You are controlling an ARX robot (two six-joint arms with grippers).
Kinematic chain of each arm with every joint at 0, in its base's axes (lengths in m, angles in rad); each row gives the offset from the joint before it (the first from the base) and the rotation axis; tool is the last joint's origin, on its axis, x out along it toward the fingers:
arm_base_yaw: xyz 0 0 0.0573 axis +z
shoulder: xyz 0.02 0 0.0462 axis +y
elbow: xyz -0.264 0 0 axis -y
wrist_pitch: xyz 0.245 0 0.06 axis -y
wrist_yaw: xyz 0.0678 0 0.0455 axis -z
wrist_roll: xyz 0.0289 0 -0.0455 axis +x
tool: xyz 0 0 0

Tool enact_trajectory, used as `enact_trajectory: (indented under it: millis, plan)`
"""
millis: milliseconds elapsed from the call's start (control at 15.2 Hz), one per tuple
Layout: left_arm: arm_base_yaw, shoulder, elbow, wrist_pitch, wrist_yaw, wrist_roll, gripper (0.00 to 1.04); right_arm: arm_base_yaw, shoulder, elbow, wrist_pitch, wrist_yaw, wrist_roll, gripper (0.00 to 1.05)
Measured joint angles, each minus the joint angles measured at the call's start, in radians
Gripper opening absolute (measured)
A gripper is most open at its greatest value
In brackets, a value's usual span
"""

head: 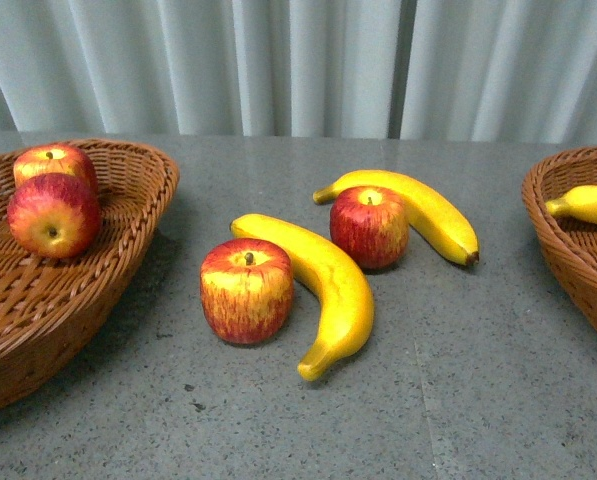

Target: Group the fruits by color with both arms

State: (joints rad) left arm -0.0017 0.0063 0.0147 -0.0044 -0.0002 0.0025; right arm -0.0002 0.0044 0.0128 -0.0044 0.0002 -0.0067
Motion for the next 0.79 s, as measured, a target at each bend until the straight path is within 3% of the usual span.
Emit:
enact_trajectory:
  millis: [789]
  plan:
    - [0.0, 0.0, 0.0, 0.0, 0.0, 0.0, 0.98, 0.0, 0.0, 0.0, 0.0, 0.0, 0.0, 0.98]
